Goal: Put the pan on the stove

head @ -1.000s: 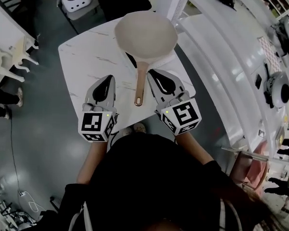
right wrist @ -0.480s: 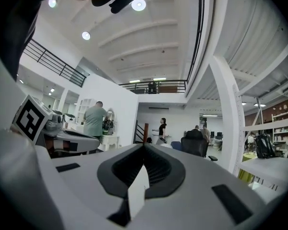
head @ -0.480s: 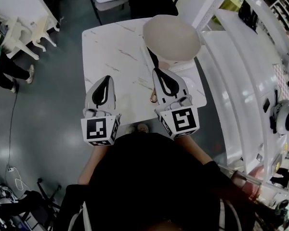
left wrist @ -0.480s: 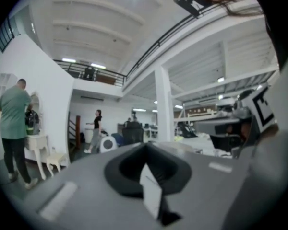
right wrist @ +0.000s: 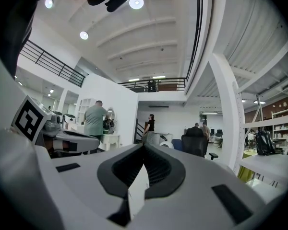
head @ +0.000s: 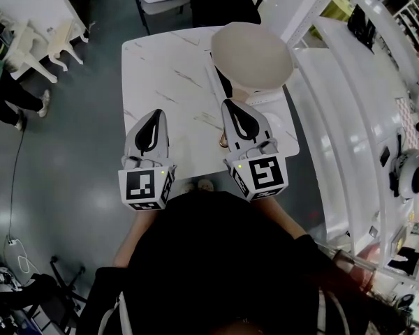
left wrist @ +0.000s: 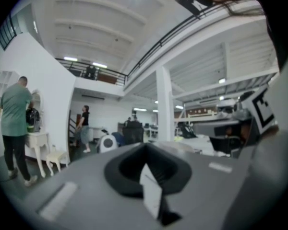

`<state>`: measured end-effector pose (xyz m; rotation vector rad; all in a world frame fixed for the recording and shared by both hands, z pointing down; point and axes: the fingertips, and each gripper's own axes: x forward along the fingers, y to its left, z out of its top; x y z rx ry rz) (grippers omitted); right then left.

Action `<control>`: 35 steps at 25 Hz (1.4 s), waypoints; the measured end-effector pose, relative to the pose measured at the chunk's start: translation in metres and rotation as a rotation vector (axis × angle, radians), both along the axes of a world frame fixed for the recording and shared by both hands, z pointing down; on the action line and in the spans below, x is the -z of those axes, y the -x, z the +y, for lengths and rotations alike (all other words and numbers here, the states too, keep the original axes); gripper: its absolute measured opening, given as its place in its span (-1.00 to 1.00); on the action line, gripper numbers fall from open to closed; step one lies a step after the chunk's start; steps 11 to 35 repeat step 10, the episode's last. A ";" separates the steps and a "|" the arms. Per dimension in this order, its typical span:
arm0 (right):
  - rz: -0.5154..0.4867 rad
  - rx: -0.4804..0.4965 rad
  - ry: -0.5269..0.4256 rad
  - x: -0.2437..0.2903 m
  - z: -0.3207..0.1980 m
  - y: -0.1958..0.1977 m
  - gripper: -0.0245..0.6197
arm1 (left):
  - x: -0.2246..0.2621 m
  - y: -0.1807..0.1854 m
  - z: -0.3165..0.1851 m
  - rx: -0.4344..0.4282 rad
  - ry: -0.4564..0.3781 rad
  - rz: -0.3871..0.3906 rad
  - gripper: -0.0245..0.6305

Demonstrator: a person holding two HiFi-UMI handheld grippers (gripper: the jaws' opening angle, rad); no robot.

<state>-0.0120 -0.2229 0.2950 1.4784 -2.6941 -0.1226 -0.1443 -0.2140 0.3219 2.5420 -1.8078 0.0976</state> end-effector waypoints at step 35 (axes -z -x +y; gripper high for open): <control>-0.005 -0.019 0.013 -0.004 -0.002 -0.007 -0.86 | -0.004 -0.007 -0.003 -0.021 0.007 0.005 -0.90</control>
